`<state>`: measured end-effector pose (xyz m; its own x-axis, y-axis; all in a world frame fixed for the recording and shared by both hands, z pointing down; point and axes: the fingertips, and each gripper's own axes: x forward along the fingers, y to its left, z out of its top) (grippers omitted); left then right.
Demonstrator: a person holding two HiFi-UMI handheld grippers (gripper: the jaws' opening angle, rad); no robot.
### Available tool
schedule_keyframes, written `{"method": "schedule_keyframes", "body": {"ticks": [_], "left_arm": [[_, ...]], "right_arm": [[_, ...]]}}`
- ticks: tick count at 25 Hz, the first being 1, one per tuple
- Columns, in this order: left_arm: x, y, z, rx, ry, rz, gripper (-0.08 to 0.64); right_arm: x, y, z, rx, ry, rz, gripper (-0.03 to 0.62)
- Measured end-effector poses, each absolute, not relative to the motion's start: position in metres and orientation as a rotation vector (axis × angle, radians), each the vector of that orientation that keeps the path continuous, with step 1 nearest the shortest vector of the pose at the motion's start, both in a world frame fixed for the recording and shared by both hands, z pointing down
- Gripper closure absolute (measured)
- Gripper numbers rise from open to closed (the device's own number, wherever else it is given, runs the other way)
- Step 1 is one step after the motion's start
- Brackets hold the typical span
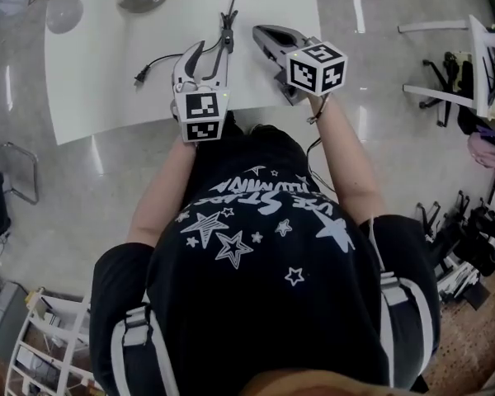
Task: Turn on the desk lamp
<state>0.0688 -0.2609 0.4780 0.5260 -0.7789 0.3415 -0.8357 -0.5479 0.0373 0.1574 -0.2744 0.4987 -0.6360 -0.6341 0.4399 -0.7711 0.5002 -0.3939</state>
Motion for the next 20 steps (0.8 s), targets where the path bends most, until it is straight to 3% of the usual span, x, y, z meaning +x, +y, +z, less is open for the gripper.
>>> {"method": "schedule_keyframes", "body": {"ticks": [12, 16, 20], "left_arm": [[0.055, -0.246, 0.432, 2.550, -1.454, 0.360, 0.416], [0.061, -0.216, 0.414, 2.575, -1.488, 0.340, 0.529], [0.073, -0.183, 0.405, 2.585, -1.482, 0.310, 0.551]], "right_arm": [[0.184, -0.228, 0.456, 1.299, -2.586, 0.765, 0.588], [0.187, -0.195, 0.438, 1.323, -2.611, 0.731, 0.588], [0.194, -0.162, 0.424, 1.322, -2.631, 0.668, 0.588]]}}
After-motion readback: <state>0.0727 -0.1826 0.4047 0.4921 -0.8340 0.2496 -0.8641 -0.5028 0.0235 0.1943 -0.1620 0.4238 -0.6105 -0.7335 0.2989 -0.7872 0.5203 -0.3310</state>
